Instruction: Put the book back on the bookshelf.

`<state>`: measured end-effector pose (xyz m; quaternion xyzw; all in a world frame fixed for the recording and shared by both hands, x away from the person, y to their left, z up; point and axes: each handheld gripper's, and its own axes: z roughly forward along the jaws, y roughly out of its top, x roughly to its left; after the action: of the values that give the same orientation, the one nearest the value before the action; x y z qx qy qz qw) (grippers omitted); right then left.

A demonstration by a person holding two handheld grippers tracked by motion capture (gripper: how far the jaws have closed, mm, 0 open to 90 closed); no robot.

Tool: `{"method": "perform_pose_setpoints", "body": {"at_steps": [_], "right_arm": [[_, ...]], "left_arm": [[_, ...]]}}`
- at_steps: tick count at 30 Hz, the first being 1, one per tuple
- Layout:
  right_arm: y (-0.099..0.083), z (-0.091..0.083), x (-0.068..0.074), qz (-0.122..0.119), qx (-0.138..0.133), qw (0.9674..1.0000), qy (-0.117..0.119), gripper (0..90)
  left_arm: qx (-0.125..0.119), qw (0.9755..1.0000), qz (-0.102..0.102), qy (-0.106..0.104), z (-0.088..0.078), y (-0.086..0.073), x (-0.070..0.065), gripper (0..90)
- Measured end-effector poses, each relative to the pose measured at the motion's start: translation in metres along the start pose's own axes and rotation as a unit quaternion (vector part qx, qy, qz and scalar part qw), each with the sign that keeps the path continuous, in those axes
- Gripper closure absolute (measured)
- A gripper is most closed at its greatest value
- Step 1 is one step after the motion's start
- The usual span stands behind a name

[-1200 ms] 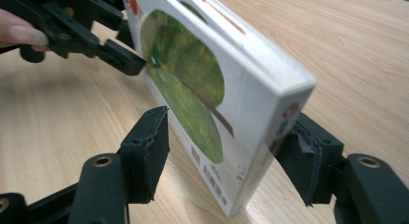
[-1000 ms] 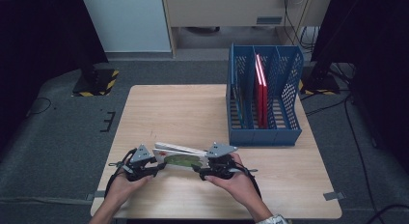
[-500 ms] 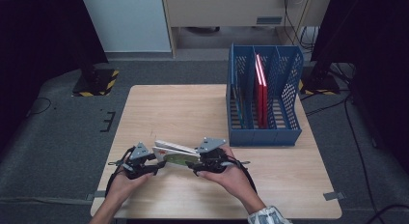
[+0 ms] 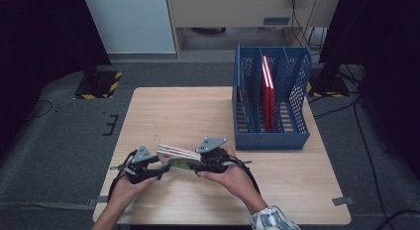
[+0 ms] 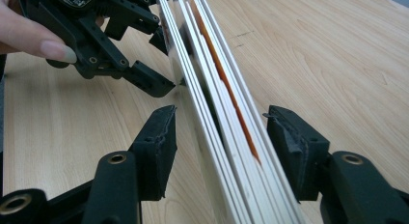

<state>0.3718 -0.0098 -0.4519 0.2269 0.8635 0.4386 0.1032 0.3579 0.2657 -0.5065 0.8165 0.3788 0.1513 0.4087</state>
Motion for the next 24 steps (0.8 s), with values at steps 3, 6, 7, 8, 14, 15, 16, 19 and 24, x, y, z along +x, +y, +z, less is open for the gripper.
{"method": "perform_pose_setpoints", "body": {"at_steps": [3, 6, 7, 8, 14, 15, 16, 19, 24], "right_arm": [[0.002, 0.001, -0.001, -0.002, 0.001, 1.0, 0.001, 46.0], [0.004, 0.001, -0.001, -0.001, 0.0, 1.0, 0.002, 47.5], [0.004, 0.001, -0.002, -0.003, 0.001, 1.0, 0.004, 48.5], [0.005, 0.002, -0.002, -0.004, 0.001, 1.0, 0.005, 49.2], [0.007, 0.004, -0.002, -0.004, 0.002, 1.0, 0.008, 54.6], [0.007, 0.004, -0.002, -0.004, 0.002, 1.0, 0.008, 54.6], [0.007, 0.006, -0.001, -0.006, 0.006, 0.9999, 0.009, 55.5], [0.008, 0.008, -0.001, -0.007, 0.008, 0.9999, 0.011, 57.0], [0.008, 0.011, -0.002, -0.008, 0.011, 0.9998, 0.012, 59.3]], "left_arm": [[-0.002, 1.0, 0.0, 0.0, -0.001, 0.0, 0.0, 39.5], [-0.005, 1.0, 0.0, 0.001, -0.002, 0.0, 0.0, 40.7], [-0.007, 1.0, 0.0, 0.0, -0.002, 0.001, 0.0, 41.9], [-0.009, 1.0, 0.0, 0.0, -0.002, 0.001, 0.0, 43.4], [-0.015, 0.9999, 0.001, 0.0, -0.002, 0.003, -0.002, 49.7], [-0.015, 0.9999, 0.001, 0.0, -0.002, 0.003, -0.002, 49.9], [-0.014, 0.9999, 0.001, 0.0, -0.002, 0.003, -0.002, 50.1], [-0.012, 0.9999, -0.001, -0.003, -0.002, 0.003, -0.001, 50.2], [-0.012, 0.9999, -0.001, -0.003, -0.001, 0.003, -0.001, 50.0]]}}
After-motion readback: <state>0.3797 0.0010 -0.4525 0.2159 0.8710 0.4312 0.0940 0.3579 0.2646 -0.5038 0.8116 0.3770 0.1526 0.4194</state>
